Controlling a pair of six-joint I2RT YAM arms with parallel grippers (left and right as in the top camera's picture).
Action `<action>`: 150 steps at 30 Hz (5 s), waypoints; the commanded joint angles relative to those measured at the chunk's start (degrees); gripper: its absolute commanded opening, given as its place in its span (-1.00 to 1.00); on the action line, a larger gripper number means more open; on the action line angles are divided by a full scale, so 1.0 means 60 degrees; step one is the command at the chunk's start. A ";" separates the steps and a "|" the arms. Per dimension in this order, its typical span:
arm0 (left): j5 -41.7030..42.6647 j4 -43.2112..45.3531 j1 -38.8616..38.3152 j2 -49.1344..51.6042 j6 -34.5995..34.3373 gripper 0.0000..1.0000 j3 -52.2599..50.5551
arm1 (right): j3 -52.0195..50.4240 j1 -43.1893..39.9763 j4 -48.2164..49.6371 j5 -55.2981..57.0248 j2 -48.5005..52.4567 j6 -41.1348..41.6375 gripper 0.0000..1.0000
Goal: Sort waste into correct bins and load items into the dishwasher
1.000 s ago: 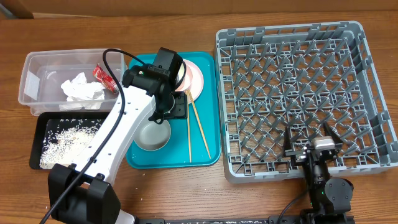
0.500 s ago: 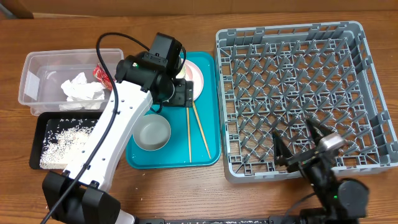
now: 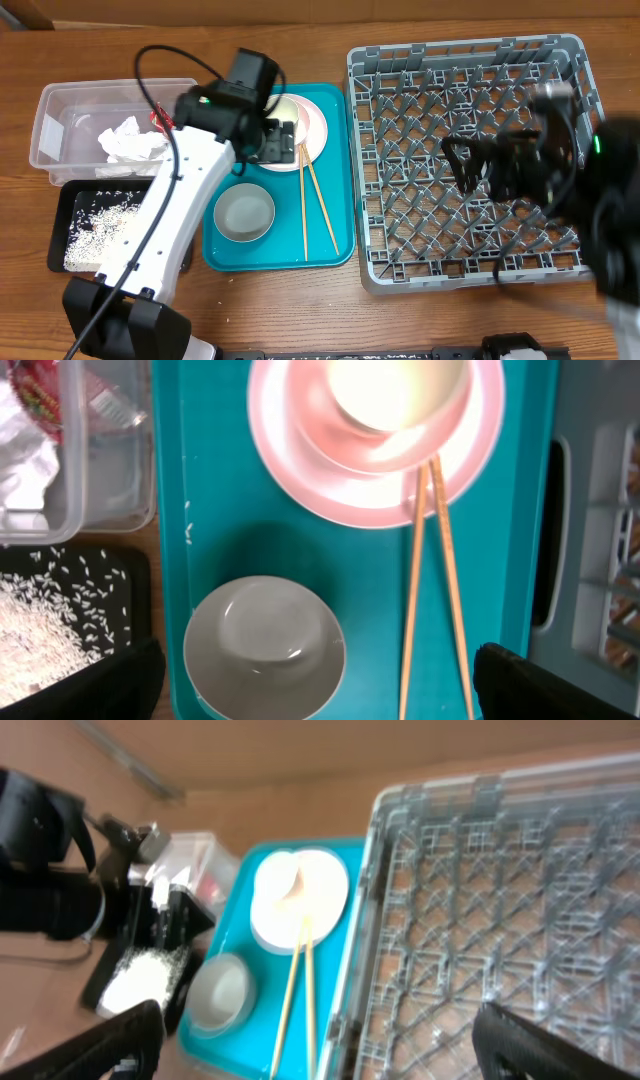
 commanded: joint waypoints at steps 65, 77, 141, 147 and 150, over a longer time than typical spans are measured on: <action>0.3759 0.0226 0.6022 -0.0499 0.0801 1.00 0.0164 | 0.1249 0.6736 0.2652 0.4317 1.0630 0.5217 -0.60; 0.3759 0.0226 0.6022 -0.0499 0.0801 1.00 0.0164 | 0.2149 0.6681 0.1807 0.3537 1.0200 0.4936 -0.92; 0.3759 0.0226 0.6022 -0.0499 0.0801 1.00 0.0164 | 0.1996 0.3370 0.0138 0.4331 0.8058 0.2357 -0.54; 0.3759 0.0226 0.6022 -0.0499 0.0801 0.99 0.0164 | 0.1996 0.3727 0.0291 0.2160 0.8058 0.2426 -0.54; 0.3759 0.0226 0.6022 -0.0499 0.0801 1.00 0.0164 | 0.1996 0.4189 0.0488 0.1851 0.8058 0.2495 -0.52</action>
